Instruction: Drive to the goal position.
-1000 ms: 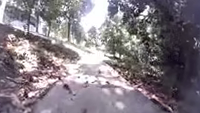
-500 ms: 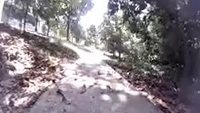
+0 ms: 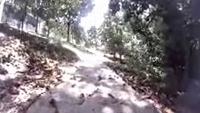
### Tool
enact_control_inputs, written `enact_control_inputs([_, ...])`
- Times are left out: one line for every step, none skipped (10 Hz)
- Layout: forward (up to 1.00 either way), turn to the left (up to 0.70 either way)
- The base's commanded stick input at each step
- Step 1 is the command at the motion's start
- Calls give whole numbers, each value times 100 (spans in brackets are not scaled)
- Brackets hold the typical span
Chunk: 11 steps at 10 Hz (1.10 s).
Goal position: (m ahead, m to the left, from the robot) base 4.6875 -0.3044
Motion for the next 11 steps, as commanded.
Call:
enact_control_inputs([50, 0])
enact_control_inputs([50, 0])
enact_control_inputs([50, 0])
enact_control_inputs([50, 0])
enact_control_inputs([50, 0])
enact_control_inputs([50, 0])
enact_control_inputs([50, 0])
enact_control_inputs([50, 0])
enact_control_inputs([50, 0])
enact_control_inputs([50, 0])
enact_control_inputs([50, 0])
